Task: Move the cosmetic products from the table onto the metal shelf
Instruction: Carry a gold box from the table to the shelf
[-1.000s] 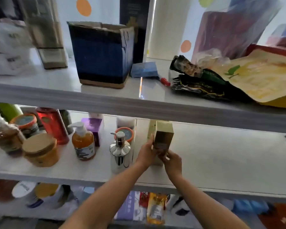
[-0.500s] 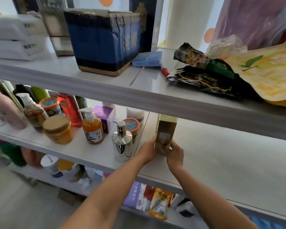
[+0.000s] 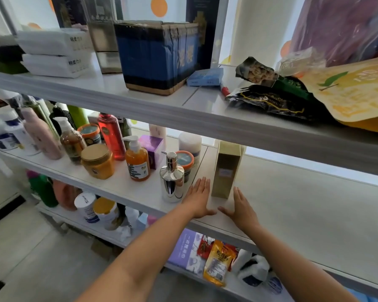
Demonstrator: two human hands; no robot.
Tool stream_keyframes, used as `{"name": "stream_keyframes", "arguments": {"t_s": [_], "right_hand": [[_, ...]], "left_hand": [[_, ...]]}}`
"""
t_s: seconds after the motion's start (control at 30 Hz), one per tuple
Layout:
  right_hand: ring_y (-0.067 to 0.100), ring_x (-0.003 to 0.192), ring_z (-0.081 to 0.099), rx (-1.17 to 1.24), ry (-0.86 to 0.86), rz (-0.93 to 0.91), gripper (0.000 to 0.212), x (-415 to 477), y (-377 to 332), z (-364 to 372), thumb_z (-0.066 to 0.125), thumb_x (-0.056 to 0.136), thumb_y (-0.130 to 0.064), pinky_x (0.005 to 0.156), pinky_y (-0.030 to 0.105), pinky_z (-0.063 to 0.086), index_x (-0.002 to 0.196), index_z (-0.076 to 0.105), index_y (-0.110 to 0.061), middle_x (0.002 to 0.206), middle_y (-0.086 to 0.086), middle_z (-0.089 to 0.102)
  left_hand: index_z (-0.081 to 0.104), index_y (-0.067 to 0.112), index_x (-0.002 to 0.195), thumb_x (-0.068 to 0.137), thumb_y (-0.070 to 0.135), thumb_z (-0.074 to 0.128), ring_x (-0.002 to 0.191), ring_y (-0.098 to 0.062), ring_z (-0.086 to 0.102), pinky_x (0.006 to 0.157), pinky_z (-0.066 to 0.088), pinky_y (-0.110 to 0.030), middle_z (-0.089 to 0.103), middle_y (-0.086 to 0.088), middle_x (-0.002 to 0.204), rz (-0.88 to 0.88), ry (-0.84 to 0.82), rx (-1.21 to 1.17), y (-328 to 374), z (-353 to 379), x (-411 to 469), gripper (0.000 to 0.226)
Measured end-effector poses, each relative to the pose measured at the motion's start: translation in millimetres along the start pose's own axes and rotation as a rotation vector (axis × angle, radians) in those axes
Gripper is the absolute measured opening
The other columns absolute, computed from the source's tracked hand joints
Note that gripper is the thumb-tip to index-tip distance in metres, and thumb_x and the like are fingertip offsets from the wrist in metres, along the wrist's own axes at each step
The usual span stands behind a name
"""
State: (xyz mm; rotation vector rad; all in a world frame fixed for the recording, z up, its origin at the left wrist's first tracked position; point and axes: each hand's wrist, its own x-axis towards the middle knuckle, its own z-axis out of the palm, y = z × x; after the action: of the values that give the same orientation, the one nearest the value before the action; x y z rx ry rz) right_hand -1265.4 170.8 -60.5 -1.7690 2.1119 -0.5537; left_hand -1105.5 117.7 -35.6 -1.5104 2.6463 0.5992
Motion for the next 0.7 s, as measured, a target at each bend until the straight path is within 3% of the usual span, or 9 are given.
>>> {"name": "stream_keyframes", "arguments": {"t_s": [0.1,0.23,0.5,0.6,0.7], "right_hand": [[0.021,0.146,0.017,-0.095,-0.064,0.004,0.104,-14,-1,1,0.060,0.078,-0.062,0.115,0.036,0.024,0.151,0.002,-0.015,0.159,0.004,0.010],[0.020,0.145,0.017,-0.147,-0.070,-0.075,0.110,-35,-10,6,0.057,0.073,-0.070,0.117,0.038,0.024,0.151,-0.001,-0.018,0.159,0.002,0.010],[0.019,0.147,-0.003,-0.254,-0.154,-0.121,0.111,-84,-70,42,0.054,0.078,-0.067,0.119,0.034,0.006,0.150,-0.011,-0.014,0.159,0.004,-0.011],[0.020,0.147,-0.007,-0.224,-0.229,-0.165,0.124,-95,-118,63,0.055,0.068,-0.077,0.120,0.034,0.003,0.150,-0.013,-0.014,0.159,0.004,-0.014],[0.020,0.147,-0.009,-0.223,-0.283,-0.275,0.143,-100,-175,91,0.039,0.049,-0.096,0.116,0.027,-0.004,0.149,-0.013,-0.009,0.158,0.007,-0.015]], "left_hand": [[-0.021,0.012,0.149,0.085,0.054,0.061,0.145,-0.021,-0.022,0.117,-0.008,-0.037,-0.026,-0.006,0.157,0.020,-0.030,0.060,-2,3,-12,0.112],[-0.022,0.011,0.149,0.083,0.056,0.063,0.145,-0.021,-0.024,0.116,-0.011,-0.036,-0.027,-0.005,0.157,0.071,-0.037,0.118,-6,6,-31,0.116],[-0.023,0.012,0.148,0.082,0.053,0.066,0.144,-0.023,-0.025,0.111,-0.017,-0.034,-0.030,-0.006,0.155,0.141,-0.039,0.192,-58,10,-102,0.118],[-0.022,0.009,0.149,0.080,0.055,0.067,0.145,-0.025,-0.022,0.113,-0.016,-0.037,-0.027,-0.008,0.156,0.096,-0.021,0.235,-102,7,-140,0.122],[-0.017,0.005,0.150,0.080,0.055,0.067,0.146,-0.025,-0.019,0.116,-0.012,-0.040,-0.022,-0.009,0.158,0.008,0.003,0.238,-154,1,-187,0.120]]}}
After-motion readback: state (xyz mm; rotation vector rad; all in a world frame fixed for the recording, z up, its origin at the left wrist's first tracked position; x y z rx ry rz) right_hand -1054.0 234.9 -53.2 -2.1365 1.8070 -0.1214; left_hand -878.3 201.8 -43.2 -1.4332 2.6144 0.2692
